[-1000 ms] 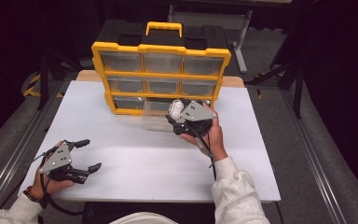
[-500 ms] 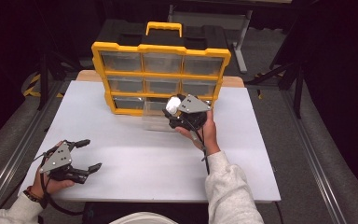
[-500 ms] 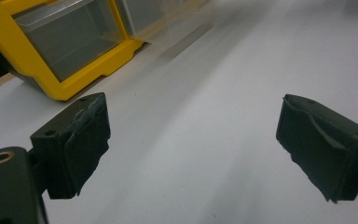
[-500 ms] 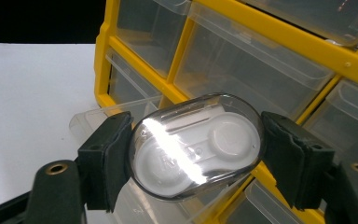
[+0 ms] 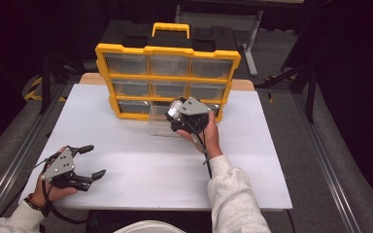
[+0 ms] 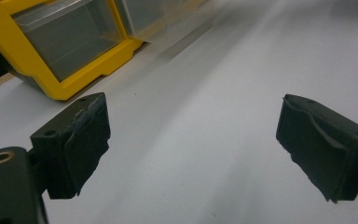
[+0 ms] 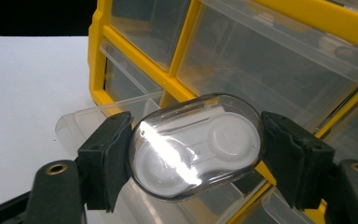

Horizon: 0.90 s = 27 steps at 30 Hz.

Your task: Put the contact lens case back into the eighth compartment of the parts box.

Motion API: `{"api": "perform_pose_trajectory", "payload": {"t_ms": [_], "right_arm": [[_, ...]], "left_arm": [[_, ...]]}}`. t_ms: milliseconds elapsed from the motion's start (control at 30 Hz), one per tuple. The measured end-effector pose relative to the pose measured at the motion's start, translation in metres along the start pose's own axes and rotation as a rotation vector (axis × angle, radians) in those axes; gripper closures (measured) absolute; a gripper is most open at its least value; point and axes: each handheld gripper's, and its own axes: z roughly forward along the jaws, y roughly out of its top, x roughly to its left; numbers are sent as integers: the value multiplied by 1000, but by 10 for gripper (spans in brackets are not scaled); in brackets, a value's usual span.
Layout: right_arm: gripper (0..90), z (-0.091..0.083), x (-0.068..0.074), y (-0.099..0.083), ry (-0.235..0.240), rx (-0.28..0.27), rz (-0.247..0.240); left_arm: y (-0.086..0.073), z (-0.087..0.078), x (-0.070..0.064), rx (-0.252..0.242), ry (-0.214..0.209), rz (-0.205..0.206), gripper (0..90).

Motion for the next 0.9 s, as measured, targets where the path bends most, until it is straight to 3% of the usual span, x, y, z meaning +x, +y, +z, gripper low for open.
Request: {"api": "perform_pose_trajectory", "payload": {"t_ms": [900], "right_arm": [[283,16,1,-11,6,57,42]], "left_arm": [[0,0,0,5,-2,3,108]]}}
